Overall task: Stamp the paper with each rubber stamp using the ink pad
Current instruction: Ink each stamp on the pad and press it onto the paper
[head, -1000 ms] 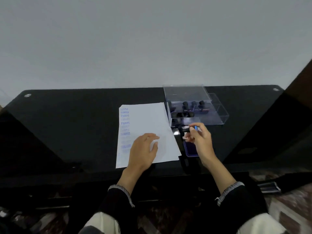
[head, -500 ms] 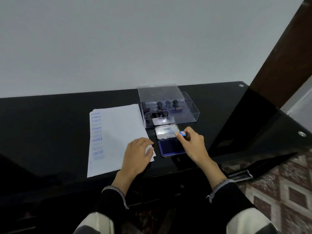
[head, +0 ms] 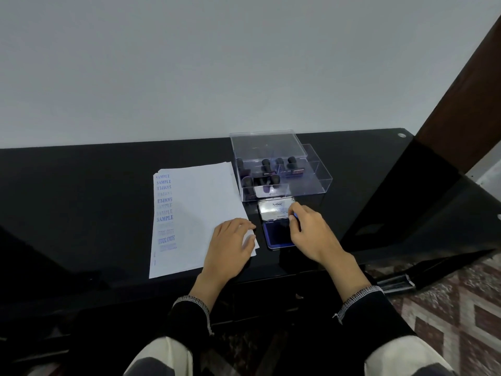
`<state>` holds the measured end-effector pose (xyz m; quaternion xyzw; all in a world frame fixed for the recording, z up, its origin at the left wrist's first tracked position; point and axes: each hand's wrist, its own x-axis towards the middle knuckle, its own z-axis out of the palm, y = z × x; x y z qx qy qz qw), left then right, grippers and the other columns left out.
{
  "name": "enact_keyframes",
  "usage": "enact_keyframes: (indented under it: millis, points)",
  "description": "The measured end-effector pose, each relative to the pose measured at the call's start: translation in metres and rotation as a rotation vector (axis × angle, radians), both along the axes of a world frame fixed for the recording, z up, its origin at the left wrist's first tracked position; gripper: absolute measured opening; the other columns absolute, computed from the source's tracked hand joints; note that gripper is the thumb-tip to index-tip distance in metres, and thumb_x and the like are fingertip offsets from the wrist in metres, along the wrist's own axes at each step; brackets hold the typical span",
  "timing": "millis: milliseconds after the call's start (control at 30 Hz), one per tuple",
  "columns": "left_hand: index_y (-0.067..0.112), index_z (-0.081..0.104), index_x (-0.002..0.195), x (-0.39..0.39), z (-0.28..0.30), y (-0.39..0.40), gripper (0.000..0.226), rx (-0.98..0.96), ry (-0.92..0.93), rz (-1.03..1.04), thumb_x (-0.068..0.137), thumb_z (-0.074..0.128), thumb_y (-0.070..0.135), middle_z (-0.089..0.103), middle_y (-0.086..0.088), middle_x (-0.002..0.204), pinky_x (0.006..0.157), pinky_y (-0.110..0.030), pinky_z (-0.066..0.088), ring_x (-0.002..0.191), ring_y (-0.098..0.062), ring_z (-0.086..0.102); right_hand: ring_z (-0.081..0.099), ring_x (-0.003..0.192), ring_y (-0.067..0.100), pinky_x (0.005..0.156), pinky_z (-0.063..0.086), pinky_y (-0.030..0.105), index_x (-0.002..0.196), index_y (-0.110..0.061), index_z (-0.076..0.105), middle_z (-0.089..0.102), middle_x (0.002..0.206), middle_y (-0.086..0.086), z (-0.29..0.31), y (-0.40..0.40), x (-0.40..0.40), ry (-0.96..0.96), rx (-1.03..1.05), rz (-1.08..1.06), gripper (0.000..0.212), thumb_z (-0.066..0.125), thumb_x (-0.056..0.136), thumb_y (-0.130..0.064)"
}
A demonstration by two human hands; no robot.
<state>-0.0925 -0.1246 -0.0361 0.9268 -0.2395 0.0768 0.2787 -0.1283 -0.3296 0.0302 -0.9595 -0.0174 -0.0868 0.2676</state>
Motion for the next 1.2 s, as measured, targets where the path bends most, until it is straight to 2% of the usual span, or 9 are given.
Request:
enact_keyframes:
  millis: [133,267,467,600,833,1000,1200]
  points:
    - [0.028,0.059,0.121,0.0,0.0,0.0,0.027,0.005,-0.009,-0.004,0.098,0.045,0.031,0.055,0.015,0.126,0.103,-0.017,0.019,0.119,-0.006,0.046,0.042,0.078,0.015,0.063,0.041,0.031,0.09,-0.015,0.046,0.046,0.084,-0.001,-0.001,0.001,-0.001,-0.022,-0.11,0.073,0.007,0.042,0.093,-0.01]
    - [0.028,0.059,0.121,0.0,0.001,0.0,0.027,0.006,-0.016,-0.002,0.098,0.045,0.031,0.054,0.014,0.126,0.103,-0.017,0.019,0.119,-0.006,0.045,0.04,0.079,0.013,0.062,0.041,0.029,0.09,-0.016,0.047,0.045,0.087,-0.003,-0.004,0.001,-0.001,-0.036,-0.16,0.123,0.007,0.044,0.09,-0.009]
    - [0.027,0.059,0.121,-0.001,0.002,-0.001,0.026,0.0,-0.022,0.004,0.099,0.046,0.03,0.055,0.014,0.125,0.102,-0.016,0.019,0.118,-0.006,0.046,0.041,0.08,0.013,0.066,0.036,0.027,0.097,-0.016,0.042,0.045,0.092,-0.004,-0.005,0.006,-0.002,0.016,-0.16,0.081,0.006,0.047,0.094,-0.016]
    - [0.027,0.06,0.121,-0.001,0.003,-0.001,0.026,0.003,-0.024,0.004,0.099,0.046,0.03,0.055,0.013,0.126,0.102,-0.015,0.017,0.119,-0.007,0.046,0.042,0.085,0.016,0.067,0.044,0.033,0.098,-0.017,0.037,0.049,0.098,0.001,-0.005,0.007,-0.001,0.057,-0.18,0.079,0.012,0.049,0.095,-0.016]
    - [0.026,0.059,0.121,-0.002,0.004,0.0,0.027,0.004,-0.016,0.004,0.098,0.046,0.03,0.055,0.013,0.127,0.102,-0.016,0.017,0.12,-0.008,0.046,0.045,0.086,0.019,0.065,0.047,0.035,0.097,-0.018,0.036,0.05,0.098,0.003,-0.007,0.005,0.0,0.056,-0.209,0.076,0.015,0.049,0.094,-0.014]
    - [0.027,0.059,0.122,-0.002,0.004,0.0,0.027,0.008,-0.019,0.006,0.099,0.045,0.03,0.055,0.013,0.127,0.101,-0.015,0.016,0.12,-0.007,0.045,0.046,0.076,0.018,0.058,0.038,0.029,0.09,-0.02,0.034,0.049,0.084,-0.001,-0.017,0.008,-0.001,0.019,-0.153,0.031,0.016,0.042,0.099,-0.031]
    - [0.026,0.06,0.122,-0.003,0.005,0.0,0.027,-0.001,-0.021,0.006,0.099,0.045,0.029,0.055,0.012,0.127,0.102,-0.014,0.015,0.12,-0.007,0.045,0.048,0.072,0.019,0.057,0.034,0.027,0.091,-0.02,0.031,0.051,0.082,0.0,-0.026,0.014,-0.001,-0.032,-0.147,-0.045,0.012,0.038,0.101,-0.021]
